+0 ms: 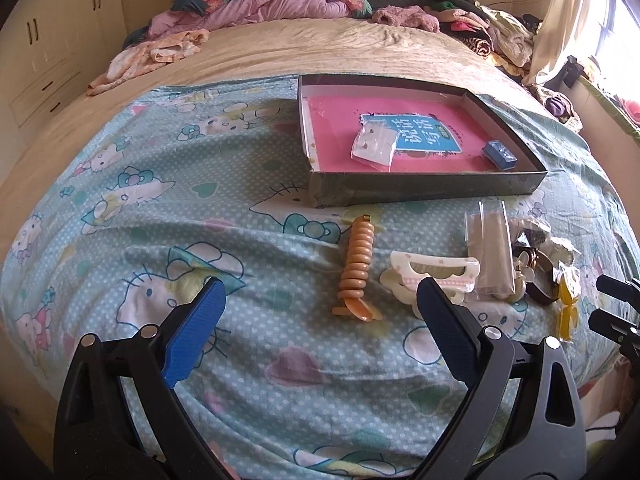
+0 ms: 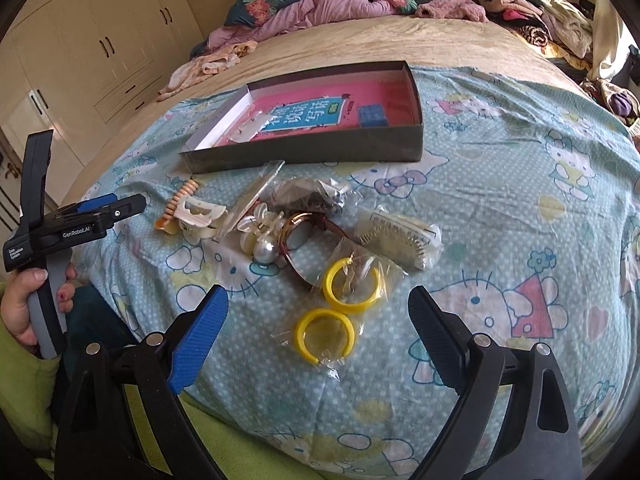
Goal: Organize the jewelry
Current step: 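Grasp the orange coiled hair tie with the left tool while the right tool grasps the bagged yellow bangles, then carry both items over the grey box and open the left tool to drop the hair tie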
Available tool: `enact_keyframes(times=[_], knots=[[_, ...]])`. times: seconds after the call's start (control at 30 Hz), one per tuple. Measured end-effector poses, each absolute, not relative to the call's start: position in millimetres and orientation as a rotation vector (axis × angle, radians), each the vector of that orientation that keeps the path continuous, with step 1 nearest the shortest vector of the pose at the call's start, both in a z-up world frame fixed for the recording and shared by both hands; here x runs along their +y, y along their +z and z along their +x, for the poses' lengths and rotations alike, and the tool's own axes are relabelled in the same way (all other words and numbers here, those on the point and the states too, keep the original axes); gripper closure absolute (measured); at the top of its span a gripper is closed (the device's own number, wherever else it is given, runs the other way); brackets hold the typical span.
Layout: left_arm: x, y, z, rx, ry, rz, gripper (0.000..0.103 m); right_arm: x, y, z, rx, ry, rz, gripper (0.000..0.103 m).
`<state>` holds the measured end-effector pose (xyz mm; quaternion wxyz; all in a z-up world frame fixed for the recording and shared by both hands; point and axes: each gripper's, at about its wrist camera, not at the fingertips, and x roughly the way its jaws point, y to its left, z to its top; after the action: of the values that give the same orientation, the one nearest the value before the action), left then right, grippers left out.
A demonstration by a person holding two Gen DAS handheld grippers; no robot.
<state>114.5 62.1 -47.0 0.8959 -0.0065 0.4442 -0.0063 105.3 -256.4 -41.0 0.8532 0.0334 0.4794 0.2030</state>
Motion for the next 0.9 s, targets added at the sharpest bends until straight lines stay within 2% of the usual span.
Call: enact_keyframes(times=[0.23,0.3,0.37,0.47,0.53,0.63,0.77,0.83,0.9], knots=[[59.8,-53.3,118.8,0.956,-0.034,-0.004,0.02,-258.3,-63.2,114.2,1.077,0.413,0.134,0.012],[60.2,-58.0,122.0,0.983,-0.042,-0.008,0.026,-256.9,-67.8,116.0,1.092,0.415,0.141,0.013],[59.6,-61.5,125.2,1.004,-0.056,-0.009,0.032,-255.9,-71.0,117.1,1.094,0.421,0.151,0.018],[55.2,-67.2,131.0,1.04,-0.08,0.005,0.05,-257.0,-74.3,118.1,1.085,0.427,0.153,0.032],[52.8,-70.6,134.7,1.059,-0.092,0.015,0.068,-259.9,-75.0,119.3,1.075,0.437,0.163,0.048],[49.5,-72.8,140.3,1.069,-0.11,0.025,0.08,-265.7,-74.2,119.8,1.062,0.465,0.182,0.063],[43.8,-79.2,150.6,1.096,-0.142,0.026,0.084,-268.5,-68.5,117.1,1.038,0.486,0.174,0.067],[43.1,-84.4,155.5,1.12,-0.154,0.013,0.091,-270.6,-63.5,115.8,1.021,0.49,0.175,0.067],[44.0,-85.8,157.0,1.125,-0.158,0.003,0.092,-272.4,-56.5,114.1,0.995,0.498,0.174,0.068]])
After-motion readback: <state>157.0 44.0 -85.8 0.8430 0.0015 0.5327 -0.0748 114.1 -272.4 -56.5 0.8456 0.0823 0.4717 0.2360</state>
